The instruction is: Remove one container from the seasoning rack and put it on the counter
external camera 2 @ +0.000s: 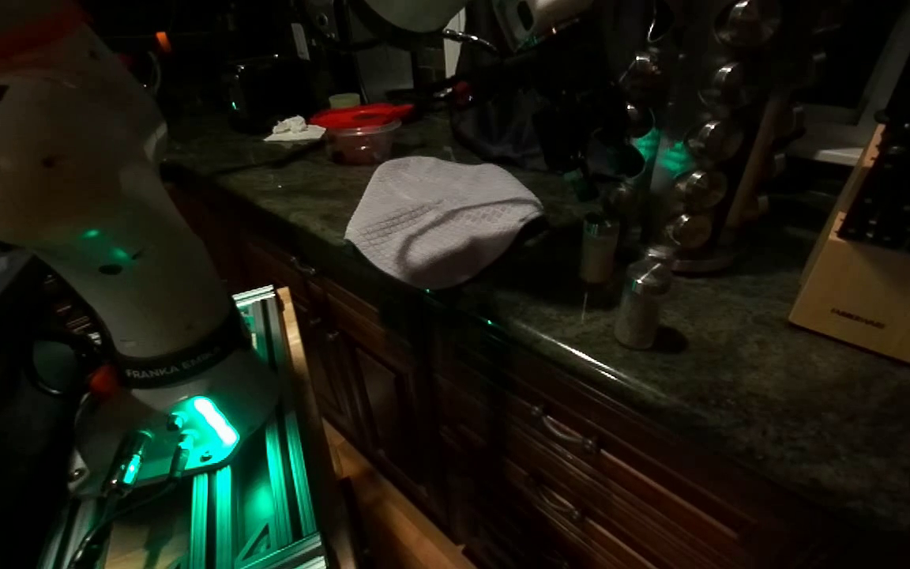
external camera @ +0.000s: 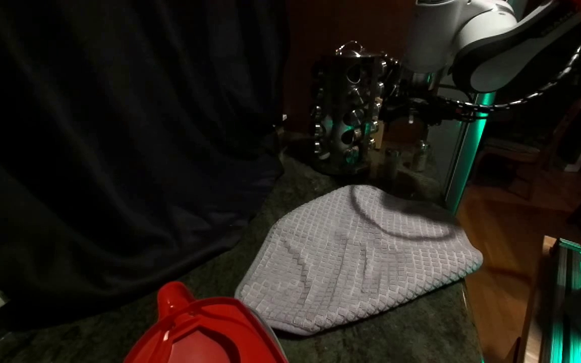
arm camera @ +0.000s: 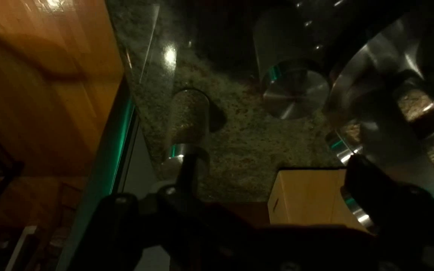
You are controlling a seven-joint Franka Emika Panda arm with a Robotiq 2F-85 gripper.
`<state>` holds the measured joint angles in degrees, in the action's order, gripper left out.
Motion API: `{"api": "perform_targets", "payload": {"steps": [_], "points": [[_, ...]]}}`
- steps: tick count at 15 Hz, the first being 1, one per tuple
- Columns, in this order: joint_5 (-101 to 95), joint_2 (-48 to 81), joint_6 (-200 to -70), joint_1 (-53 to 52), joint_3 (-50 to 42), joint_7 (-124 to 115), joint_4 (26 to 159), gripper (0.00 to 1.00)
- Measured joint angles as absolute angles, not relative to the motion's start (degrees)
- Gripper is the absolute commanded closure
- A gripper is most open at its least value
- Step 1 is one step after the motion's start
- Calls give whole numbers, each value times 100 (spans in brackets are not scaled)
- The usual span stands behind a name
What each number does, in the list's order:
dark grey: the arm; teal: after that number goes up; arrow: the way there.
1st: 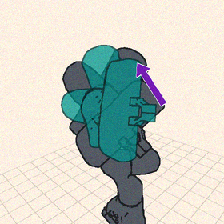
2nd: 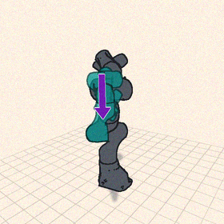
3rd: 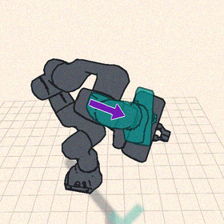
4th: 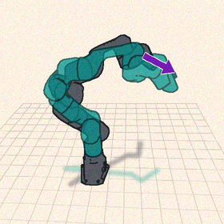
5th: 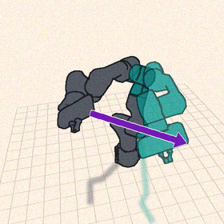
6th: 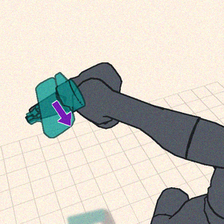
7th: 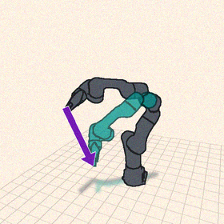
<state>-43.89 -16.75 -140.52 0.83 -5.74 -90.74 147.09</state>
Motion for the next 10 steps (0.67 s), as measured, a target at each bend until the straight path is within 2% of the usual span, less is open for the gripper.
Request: {"api": "perform_targets", "payload": {"steps": [7, 10], "points": [[-2614, -2032, -13912, -652, -1747, -6054, 14752, 0], [-1851, -2104, -13641, -241, -1406, -5053, 14655, 0]]}}
